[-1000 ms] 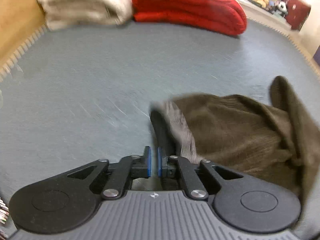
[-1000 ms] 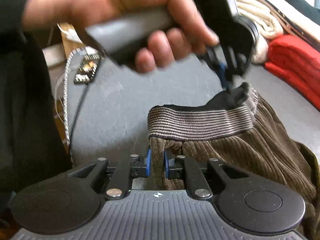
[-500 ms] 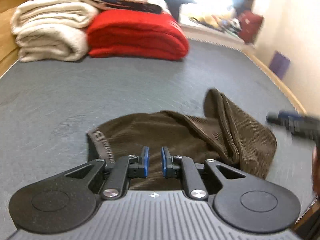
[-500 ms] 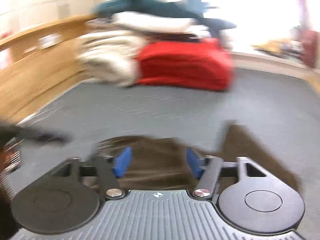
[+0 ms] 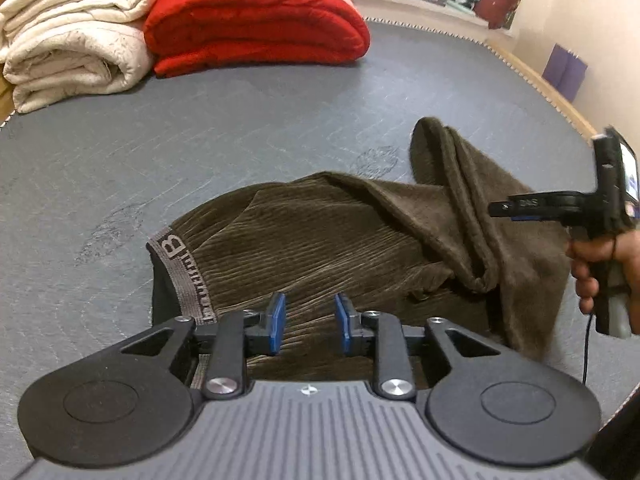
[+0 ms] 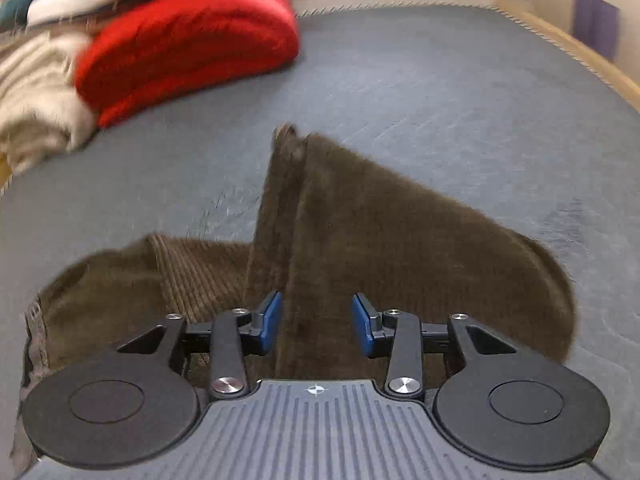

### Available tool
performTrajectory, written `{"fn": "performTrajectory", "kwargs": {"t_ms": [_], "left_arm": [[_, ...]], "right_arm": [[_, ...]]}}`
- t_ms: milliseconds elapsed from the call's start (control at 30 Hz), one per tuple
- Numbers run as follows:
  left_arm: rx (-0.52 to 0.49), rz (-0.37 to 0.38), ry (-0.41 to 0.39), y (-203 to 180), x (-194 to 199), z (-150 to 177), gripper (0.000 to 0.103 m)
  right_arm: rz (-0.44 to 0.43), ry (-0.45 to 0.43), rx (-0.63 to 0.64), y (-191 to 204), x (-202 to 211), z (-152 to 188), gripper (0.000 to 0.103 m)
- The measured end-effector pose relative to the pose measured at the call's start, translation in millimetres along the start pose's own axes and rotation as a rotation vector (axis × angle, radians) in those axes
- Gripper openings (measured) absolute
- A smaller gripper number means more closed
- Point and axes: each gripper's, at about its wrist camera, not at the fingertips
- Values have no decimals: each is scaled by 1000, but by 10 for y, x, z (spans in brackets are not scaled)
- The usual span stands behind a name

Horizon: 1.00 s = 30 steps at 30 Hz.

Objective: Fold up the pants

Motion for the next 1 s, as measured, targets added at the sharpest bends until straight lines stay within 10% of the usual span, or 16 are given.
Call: {"fn": "performTrajectory", "kwargs": {"t_ms": [467, 700, 1000], "left_arm": [[-1, 16, 22, 28, -22, -26, 30], [-32, -20, 20, 12, -35, 25, 31], [-61, -68, 30, 141, -56, 125, 31]], "right_arm": [[146, 63, 132, 231, -383, 50, 44], [144, 66, 126, 231, -345, 61, 17], [85, -11, 193, -74, 286, 47, 9]]}}
Point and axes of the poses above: each gripper's, at about its wrist camera, not at the fingertips, and x roughly against the way its jaws point, y to its left, z to its underside, and after that the axes turned 2 degrees about x, right-handed
